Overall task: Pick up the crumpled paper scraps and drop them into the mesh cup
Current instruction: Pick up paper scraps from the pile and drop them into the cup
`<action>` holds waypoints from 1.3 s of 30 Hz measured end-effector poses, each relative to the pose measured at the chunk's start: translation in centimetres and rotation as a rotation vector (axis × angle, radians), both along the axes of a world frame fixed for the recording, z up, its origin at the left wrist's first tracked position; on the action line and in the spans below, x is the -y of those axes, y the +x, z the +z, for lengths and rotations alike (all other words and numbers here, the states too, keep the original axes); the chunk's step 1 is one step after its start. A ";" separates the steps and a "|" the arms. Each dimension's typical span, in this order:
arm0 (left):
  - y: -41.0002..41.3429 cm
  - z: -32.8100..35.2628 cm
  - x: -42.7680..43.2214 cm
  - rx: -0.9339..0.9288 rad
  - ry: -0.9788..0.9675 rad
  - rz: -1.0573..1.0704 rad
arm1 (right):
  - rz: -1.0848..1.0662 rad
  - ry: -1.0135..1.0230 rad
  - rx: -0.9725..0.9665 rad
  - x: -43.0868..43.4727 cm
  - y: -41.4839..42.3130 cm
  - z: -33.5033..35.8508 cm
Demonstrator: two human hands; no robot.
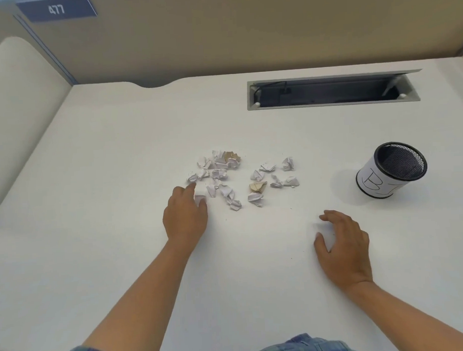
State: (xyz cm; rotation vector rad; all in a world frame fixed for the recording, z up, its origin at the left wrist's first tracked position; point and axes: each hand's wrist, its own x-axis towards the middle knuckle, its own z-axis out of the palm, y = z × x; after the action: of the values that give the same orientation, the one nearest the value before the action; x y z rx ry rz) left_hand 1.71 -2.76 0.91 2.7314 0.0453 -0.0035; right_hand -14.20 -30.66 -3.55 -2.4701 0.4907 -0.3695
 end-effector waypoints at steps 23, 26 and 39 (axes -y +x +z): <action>-10.5 1.2 -0.1 -0.142 -0.591 0.157 | 0.157 -0.012 -0.090 1.2 10.9 3.5; -10.8 1.7 0.4 -0.144 -0.628 0.156 | 0.218 -0.039 -0.168 1.4 11.7 3.3; -10.3 4.0 6.5 -0.151 -0.673 0.023 | 0.113 0.335 0.001 5.0 4.0 1.9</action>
State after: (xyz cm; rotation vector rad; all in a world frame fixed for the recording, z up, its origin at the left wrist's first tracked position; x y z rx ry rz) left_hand -8.61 -9.27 4.94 2.0527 0.0989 -0.1840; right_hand -10.16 -35.67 -1.69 -2.1606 0.3767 -0.2223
